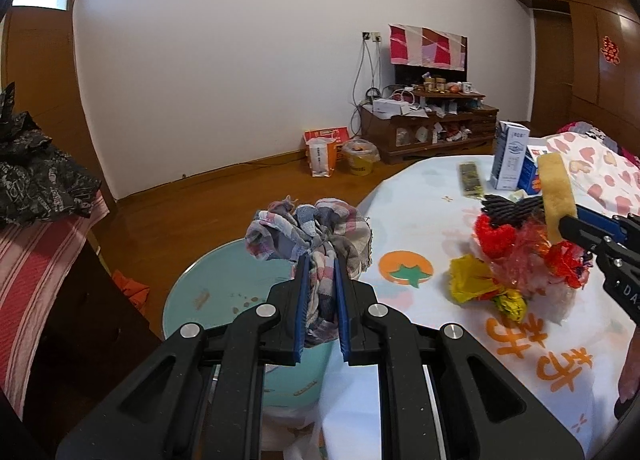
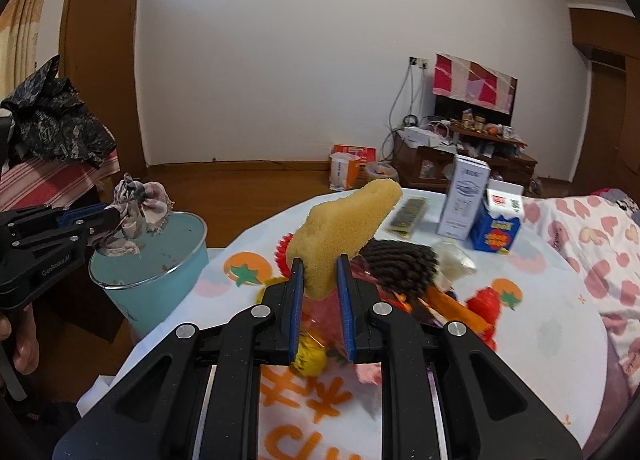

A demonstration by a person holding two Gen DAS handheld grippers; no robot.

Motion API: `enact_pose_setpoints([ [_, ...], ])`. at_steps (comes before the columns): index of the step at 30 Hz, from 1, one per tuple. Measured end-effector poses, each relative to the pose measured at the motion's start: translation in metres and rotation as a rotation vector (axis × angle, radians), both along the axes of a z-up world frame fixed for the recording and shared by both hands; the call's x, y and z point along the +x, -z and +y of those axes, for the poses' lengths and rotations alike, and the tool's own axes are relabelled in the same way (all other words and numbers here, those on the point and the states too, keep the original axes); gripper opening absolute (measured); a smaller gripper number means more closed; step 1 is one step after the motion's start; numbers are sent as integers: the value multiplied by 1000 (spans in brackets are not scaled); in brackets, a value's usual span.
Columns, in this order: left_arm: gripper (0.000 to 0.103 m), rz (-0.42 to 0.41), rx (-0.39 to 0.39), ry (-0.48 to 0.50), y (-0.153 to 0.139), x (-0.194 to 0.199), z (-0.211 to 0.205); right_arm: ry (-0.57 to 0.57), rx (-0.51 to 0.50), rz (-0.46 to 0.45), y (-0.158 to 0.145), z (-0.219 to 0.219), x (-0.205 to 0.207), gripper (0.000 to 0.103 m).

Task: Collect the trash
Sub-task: 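Carry the cloth and sponge with both tools over the light-blue bucket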

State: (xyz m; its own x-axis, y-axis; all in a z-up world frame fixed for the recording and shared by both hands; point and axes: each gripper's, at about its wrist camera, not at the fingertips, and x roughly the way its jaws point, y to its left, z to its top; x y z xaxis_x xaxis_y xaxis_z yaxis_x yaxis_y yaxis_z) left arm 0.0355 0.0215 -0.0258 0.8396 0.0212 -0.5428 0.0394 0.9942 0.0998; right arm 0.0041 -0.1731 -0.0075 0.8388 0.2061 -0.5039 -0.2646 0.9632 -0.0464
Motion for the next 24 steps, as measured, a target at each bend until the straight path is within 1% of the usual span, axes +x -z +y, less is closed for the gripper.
enact_pose_setpoints([
  [13,13,11,8,-65,5,10,26,-80,-19,22,11,36,27,17],
  [24,13,24,4,-115,10,19,47,-139,-25,36,18,63,41,17],
])
